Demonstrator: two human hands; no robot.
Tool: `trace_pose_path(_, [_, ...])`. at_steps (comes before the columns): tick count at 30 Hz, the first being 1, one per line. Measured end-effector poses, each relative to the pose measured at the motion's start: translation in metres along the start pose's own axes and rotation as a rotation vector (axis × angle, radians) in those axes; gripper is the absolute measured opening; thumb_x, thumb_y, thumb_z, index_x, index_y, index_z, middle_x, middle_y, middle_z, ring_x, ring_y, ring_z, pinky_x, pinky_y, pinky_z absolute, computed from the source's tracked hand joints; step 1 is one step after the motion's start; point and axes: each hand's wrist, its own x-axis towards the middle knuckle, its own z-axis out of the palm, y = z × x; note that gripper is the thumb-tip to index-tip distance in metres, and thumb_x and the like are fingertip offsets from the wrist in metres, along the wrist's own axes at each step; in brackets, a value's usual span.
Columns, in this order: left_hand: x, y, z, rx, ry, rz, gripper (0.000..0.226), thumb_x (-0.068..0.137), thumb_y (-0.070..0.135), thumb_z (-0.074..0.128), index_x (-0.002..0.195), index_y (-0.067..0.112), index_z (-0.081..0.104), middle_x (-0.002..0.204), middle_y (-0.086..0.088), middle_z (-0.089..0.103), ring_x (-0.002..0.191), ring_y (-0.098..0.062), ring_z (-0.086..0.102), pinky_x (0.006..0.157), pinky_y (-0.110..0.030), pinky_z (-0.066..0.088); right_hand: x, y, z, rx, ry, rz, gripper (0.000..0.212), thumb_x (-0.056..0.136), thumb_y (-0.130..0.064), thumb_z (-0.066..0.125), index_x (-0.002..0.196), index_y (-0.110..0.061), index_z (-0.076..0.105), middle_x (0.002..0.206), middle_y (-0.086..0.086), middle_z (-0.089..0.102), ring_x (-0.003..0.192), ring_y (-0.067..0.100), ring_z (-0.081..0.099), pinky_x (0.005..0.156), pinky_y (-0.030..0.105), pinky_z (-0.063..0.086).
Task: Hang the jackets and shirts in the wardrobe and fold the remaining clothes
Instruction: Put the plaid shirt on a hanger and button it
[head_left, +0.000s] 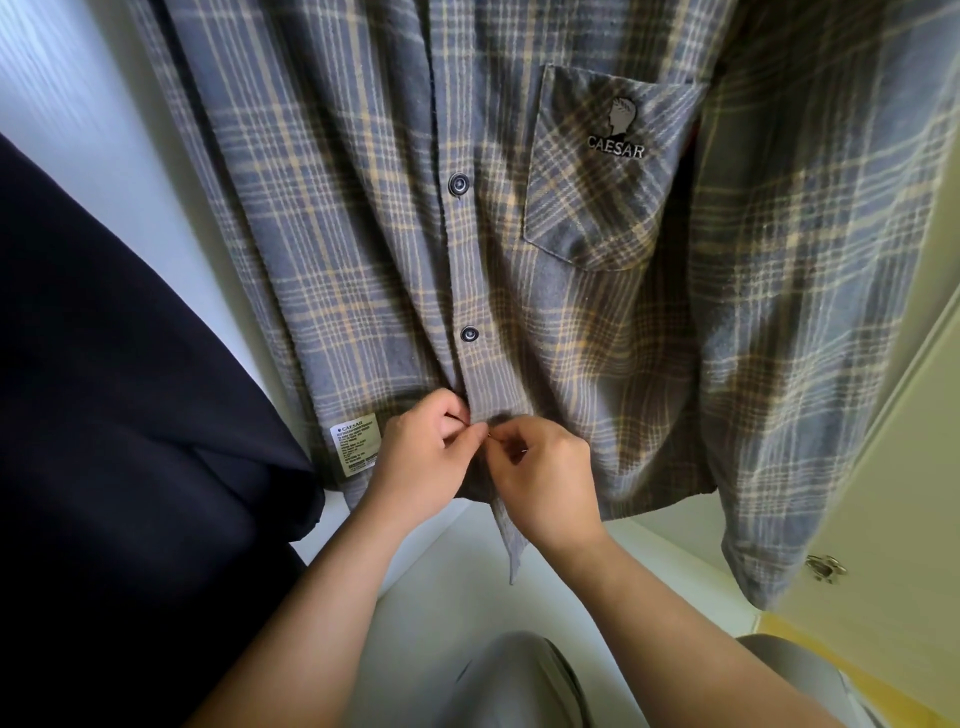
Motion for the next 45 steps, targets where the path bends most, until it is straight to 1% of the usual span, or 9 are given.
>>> trace_pose_path(6, [0.003, -0.004, 0.003, -0.172, 0.017, -0.193, 0.023, 0.09, 0.015, 0.073, 0.079, 0.016, 0.054, 0.068, 0.0, 0.074, 0.07, -0.018, 0.073, 0.074, -0.044, 0.056, 0.003, 0.003, -0.004, 0.138, -0.055, 0.093, 0.008, 0.085, -0.018, 0.079, 0.078, -0.022, 0.079, 0.072, -0.018, 0.071, 0.074, -0.001, 0.066, 0.066, 0.008, 0.047])
trace_pose_path(10, [0.004, -0.008, 0.006, -0.284, 0.012, -0.243, 0.02, 0.093, 0.012, 0.071, 0.082, 0.015, 0.054, 0.072, -0.001, 0.075, 0.069, -0.015, 0.073, 0.072, -0.036, 0.054, 0.005, 0.002, -0.004, 0.288, -0.107, 0.261, 0.009, 0.086, -0.02, 0.079, 0.078, -0.021, 0.077, 0.071, -0.013, 0.072, 0.07, 0.003, 0.068, 0.068, 0.012, 0.052])
trace_pose_path(15, [0.003, -0.013, 0.006, -0.264, 0.028, -0.237, 0.02, 0.092, 0.016, 0.073, 0.084, 0.02, 0.056, 0.075, 0.002, 0.075, 0.07, -0.013, 0.072, 0.071, -0.032, 0.052, 0.009, 0.001, -0.009, 1.067, -0.267, 0.767, 0.01, 0.089, 0.003, 0.071, 0.081, -0.001, 0.076, 0.081, 0.018, 0.073, 0.071, 0.022, 0.071, 0.07, 0.029, 0.061])
trace_pose_path(19, [0.004, -0.014, 0.005, -0.224, -0.032, -0.182, 0.021, 0.087, 0.014, 0.076, 0.086, 0.023, 0.056, 0.079, 0.003, 0.076, 0.076, -0.013, 0.072, 0.076, -0.034, 0.054, 0.013, 0.006, -0.007, 1.108, -0.309, 0.897, 0.007, 0.089, -0.006, 0.074, 0.091, 0.0, 0.072, 0.079, 0.014, 0.07, 0.067, 0.021, 0.068, 0.064, 0.029, 0.059])
trace_pose_path(24, [0.008, -0.012, 0.006, -0.125, -0.037, -0.108, 0.032, 0.08, 0.016, 0.081, 0.089, 0.033, 0.055, 0.081, 0.007, 0.073, 0.077, -0.008, 0.07, 0.077, -0.037, 0.058, 0.017, -0.003, -0.006, 0.538, -0.285, 0.656, 0.038, 0.098, -0.037, 0.062, 0.072, -0.011, 0.069, 0.059, -0.001, 0.065, 0.051, 0.011, 0.057, 0.05, 0.025, 0.046])
trace_pose_path(29, [0.036, 0.018, -0.012, -0.069, 0.123, 0.084, 0.027, 0.083, 0.039, 0.078, 0.092, 0.04, 0.052, 0.084, 0.018, 0.07, 0.07, -0.005, 0.066, 0.062, -0.023, 0.053, 0.045, -0.037, -0.03, 0.165, -0.148, 0.277, 0.046, 0.099, -0.05, 0.053, 0.071, -0.015, 0.063, 0.064, 0.005, 0.064, 0.058, 0.017, 0.059, 0.062, 0.035, 0.05])
trace_pose_path(34, [0.086, 0.08, -0.057, 0.006, 0.367, 0.348, 0.018, 0.086, 0.05, 0.063, 0.097, 0.042, 0.051, 0.095, 0.024, 0.064, 0.076, 0.0, 0.064, 0.066, -0.014, 0.049, 0.098, -0.087, -0.082, 0.093, 0.044, -0.119, 0.007, 0.092, -0.027, 0.067, 0.091, -0.029, 0.061, 0.076, -0.01, 0.062, 0.074, 0.005, 0.058, 0.07, 0.025, 0.046])
trace_pose_path(40, [0.155, 0.153, -0.134, 0.11, 0.625, 0.561, 0.006, 0.097, 0.037, 0.059, 0.096, 0.036, 0.053, 0.087, 0.017, 0.058, 0.076, -0.001, 0.058, 0.066, -0.007, 0.04, 0.167, -0.151, -0.148, -0.154, 0.321, -0.438, 0.025, 0.093, -0.021, 0.062, 0.115, -0.026, 0.052, 0.109, -0.008, 0.048, 0.087, 0.016, 0.055, 0.068, 0.036, 0.05])
trace_pose_path(45, [0.207, 0.203, -0.199, 0.13, 0.94, 0.586, 0.021, 0.087, 0.002, 0.053, 0.106, 0.01, 0.057, 0.112, -0.002, 0.052, 0.101, -0.017, 0.05, 0.093, -0.03, 0.044, 0.212, -0.191, -0.194, -0.416, 0.552, -0.605, 0.025, 0.086, -0.001, 0.06, 0.11, -0.005, 0.054, 0.114, 0.016, 0.049, 0.099, 0.037, 0.048, 0.058, 0.035, 0.038])
